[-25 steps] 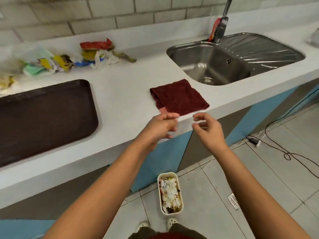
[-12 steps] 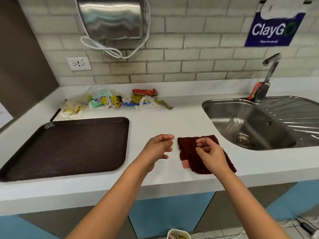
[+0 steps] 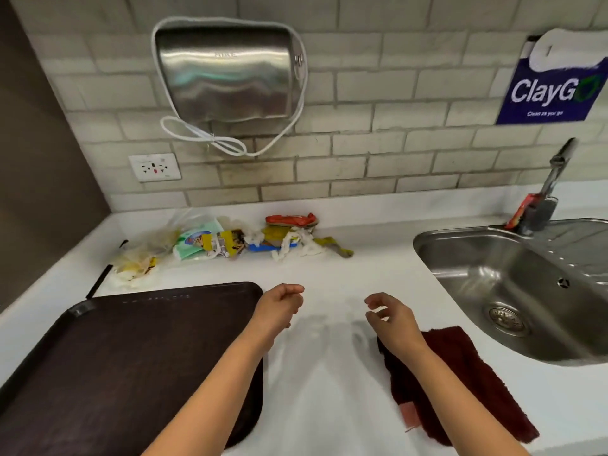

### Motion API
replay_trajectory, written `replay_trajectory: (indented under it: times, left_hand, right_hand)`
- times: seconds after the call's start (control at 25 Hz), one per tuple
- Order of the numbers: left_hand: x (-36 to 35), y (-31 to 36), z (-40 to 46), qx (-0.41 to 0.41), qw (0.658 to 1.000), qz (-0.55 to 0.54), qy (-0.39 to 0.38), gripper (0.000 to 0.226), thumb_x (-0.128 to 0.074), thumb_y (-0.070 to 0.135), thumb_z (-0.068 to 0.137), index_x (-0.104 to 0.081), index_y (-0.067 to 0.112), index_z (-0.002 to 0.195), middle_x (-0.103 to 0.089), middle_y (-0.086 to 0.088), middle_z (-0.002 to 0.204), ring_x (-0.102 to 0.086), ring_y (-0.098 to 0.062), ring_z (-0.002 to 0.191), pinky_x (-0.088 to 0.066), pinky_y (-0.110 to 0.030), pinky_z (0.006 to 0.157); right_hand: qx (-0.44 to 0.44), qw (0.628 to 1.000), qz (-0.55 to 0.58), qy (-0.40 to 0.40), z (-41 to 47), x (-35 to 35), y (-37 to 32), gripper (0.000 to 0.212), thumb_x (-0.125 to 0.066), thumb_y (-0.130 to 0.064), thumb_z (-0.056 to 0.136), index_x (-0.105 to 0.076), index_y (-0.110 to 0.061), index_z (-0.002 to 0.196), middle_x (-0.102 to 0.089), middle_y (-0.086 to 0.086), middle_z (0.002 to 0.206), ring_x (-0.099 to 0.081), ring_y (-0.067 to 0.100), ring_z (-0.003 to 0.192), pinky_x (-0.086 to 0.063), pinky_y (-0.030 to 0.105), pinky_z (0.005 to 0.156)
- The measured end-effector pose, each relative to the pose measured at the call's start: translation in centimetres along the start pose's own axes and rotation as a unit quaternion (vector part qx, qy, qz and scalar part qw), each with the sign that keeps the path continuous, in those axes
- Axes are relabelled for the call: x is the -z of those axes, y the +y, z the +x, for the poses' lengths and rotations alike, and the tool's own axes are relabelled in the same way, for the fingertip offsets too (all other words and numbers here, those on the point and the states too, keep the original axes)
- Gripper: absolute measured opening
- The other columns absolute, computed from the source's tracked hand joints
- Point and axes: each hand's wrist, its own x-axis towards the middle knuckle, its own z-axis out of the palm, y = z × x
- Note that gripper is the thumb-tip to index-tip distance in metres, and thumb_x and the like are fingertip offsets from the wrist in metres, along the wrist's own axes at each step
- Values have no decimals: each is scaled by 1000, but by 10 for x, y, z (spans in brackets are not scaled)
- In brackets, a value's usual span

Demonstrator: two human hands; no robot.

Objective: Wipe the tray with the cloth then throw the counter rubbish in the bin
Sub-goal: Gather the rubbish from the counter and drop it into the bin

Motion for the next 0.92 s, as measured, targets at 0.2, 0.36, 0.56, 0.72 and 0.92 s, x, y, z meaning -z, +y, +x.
replay_trajectory:
  times: [0.2, 0.36, 0.56, 0.72, 0.92]
  left_hand:
    - [10, 4, 79, -59, 989, 136, 20, 26, -56, 14, 89, -61, 21, 113, -55, 0, 120, -56, -14, 89, -43, -18, 69]
    - [5, -2, 140, -169, 940, 295, -24, 41, -51, 9, 91, -51, 21, 130, -38, 2, 143, -41, -15, 129, -32, -18, 100]
    - [-12, -1, 206, -212, 870, 436, -91, 63, -41, -2, 87, -33, 25, 143, -11, 4, 157, -19, -17, 143, -32, -27, 110]
    - [-20, -6, 246, -164, 863, 462, -122, 72, -41, -2, 88, -13, 22, 150, -12, 0, 157, -22, -18, 143, -29, -27, 112]
    - [-25, -17, 255, -139, 875, 456, -87, 52, -45, 17, 94, -31, 15, 143, -40, -8, 142, -36, -20, 132, -29, -25, 107]
  right_hand:
    - [-25, 998, -55, 12, 57, -9, -3, 20, -54, -4, 87, -57, -23, 95, -54, -4, 100, -54, 20, 88, -40, 22, 75]
    - [-35, 994, -100, 21, 107, -20, -2, 18, -51, -6, 89, -58, -21, 98, -53, -3, 105, -52, 17, 90, -39, 23, 78]
    - [10, 977, -214, 15, 172, -41, -2, 26, -47, -3, 88, -64, -14, 105, -54, 2, 118, -54, 19, 93, -38, 22, 78]
    - [46, 913, -399, -76, 217, -63, 0, 41, -39, -6, 89, -60, -24, 119, -23, -3, 153, -31, 25, 131, -43, 30, 94]
    - [45, 896, -419, -143, 244, -82, 14, 52, -37, -8, 91, -39, -27, 139, -12, -14, 156, -26, 22, 137, -34, 32, 107]
